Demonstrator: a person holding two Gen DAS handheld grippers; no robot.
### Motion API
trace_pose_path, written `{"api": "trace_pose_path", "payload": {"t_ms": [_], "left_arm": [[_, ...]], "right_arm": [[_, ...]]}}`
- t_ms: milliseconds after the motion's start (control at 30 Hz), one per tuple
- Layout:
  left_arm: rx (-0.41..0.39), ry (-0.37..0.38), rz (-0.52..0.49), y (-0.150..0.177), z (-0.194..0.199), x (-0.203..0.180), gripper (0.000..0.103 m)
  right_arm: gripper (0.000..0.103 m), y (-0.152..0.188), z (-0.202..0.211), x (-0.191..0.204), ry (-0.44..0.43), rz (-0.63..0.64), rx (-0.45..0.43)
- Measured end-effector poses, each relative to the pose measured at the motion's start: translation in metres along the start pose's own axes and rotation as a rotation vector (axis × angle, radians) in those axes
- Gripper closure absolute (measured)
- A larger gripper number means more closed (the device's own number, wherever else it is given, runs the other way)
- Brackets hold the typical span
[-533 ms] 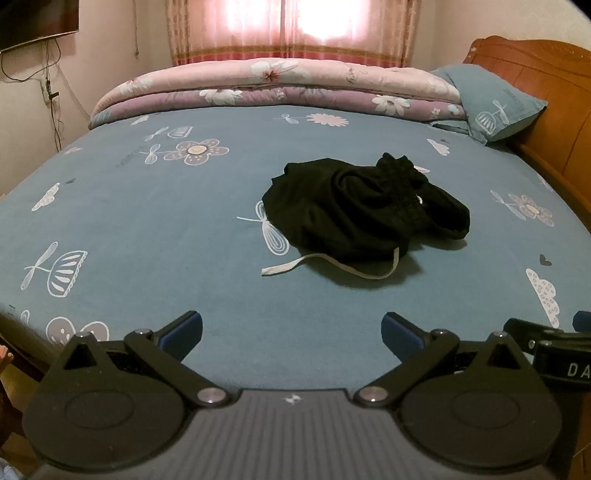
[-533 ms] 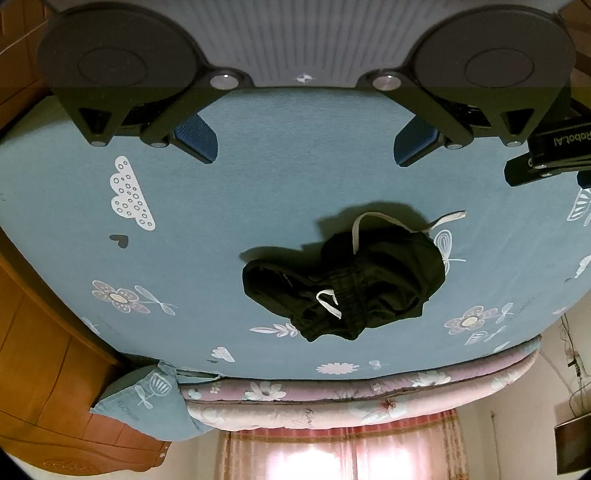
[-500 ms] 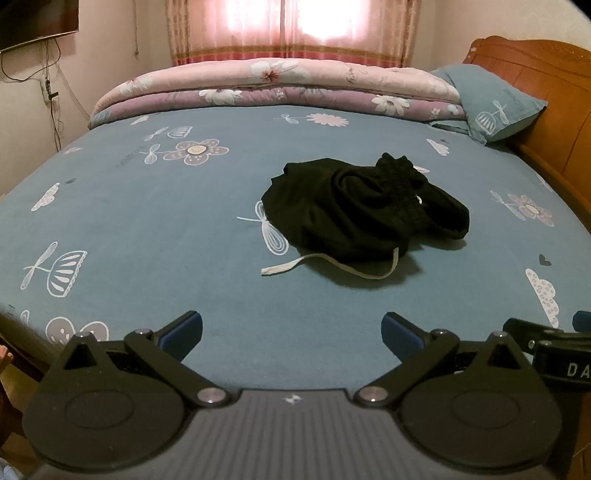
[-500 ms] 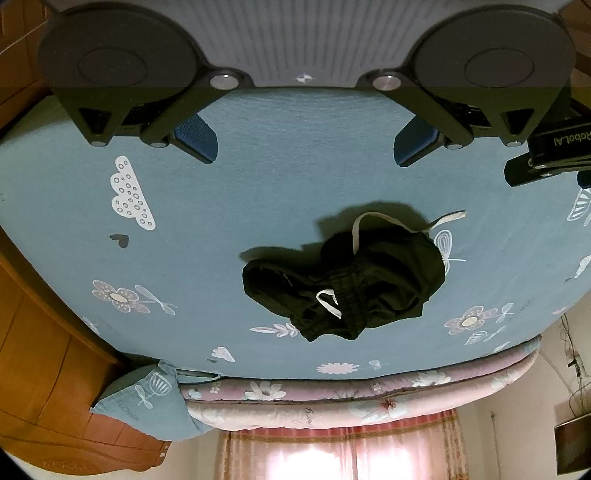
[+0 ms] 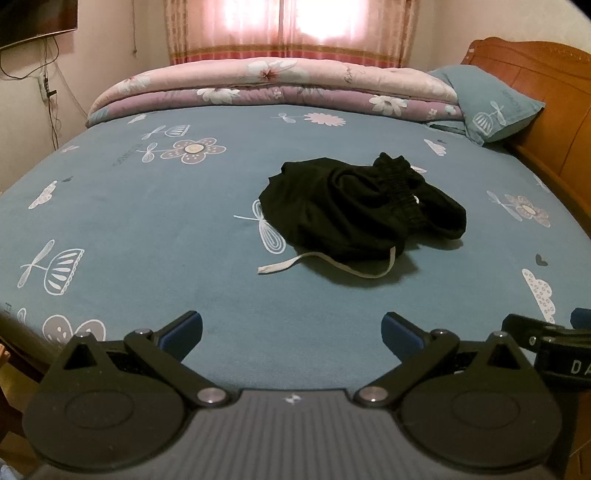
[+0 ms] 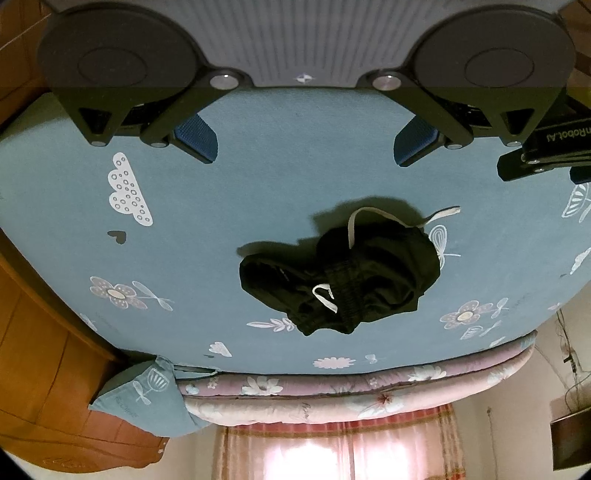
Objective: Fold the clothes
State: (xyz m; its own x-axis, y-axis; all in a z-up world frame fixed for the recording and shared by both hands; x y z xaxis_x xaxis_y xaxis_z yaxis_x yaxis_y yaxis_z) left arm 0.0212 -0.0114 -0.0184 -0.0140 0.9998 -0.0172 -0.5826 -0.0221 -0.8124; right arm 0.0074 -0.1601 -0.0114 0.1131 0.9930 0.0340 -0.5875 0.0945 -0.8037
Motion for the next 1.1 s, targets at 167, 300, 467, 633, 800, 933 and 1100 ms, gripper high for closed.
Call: {"api": "trace_pose_path", "payload": {"t_ms": [167,300,467,633,800,933,1100], "left_arm": [[0.003,-0.004,0.003,-0.0006,-0.0004,-0.0039,0.001],[0.003,-0.005,0.007,-0.0001,0.0013,-0.0008,0.001],[0.006,-0.01,0.016,0.0,0.0012,-0.0012,0.001],[0.01,-0.013,0.014,0.0004,0.0024,-0.0027,0.001],[0.01,-0.013,0.011,0.0004,0.0037,-0.0009,0.001],[0.012,-0.016,0.01,0.0,0.0028,-0.001,0.001],[0.011,-0.008,0.007,0.0002,0.0016,-0.0017,0.001]], "right_arm": [[0.0,0.0001,0.0011,0.0021,-0.002,0.012,0.004],[0.0,-0.0007,0.0016,0.0014,-0.004,0.01,0.003],[0.0,-0.0004,0.0032,0.0025,-0.004,0.014,-0.002],[0.0,0.0004,0.0031,0.0032,-0.003,0.018,-0.001],[0.0,-0.0004,0.0029,0.0031,-0.002,0.018,0.0],[0.0,-0.0006,0.0022,0.0034,-0.004,0.018,0.002],[0.0,-0.0007,0.0041,0.0029,-0.012,0.021,-0.006]]}}
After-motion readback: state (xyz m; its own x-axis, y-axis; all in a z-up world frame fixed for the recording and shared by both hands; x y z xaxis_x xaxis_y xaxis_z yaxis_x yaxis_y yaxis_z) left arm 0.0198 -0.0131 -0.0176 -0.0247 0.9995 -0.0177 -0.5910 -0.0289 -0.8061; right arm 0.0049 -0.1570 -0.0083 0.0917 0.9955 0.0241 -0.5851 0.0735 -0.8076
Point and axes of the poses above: each gripper's, at about its wrist camera, not at the fingertips, and z roughly against the way its jaws point, x to its left, y to its underside, the point moved 3 cm from there along -z, roughly the way its jaws point, and after that the axes turned 8 degrees about -x, right-handed, at the moved point
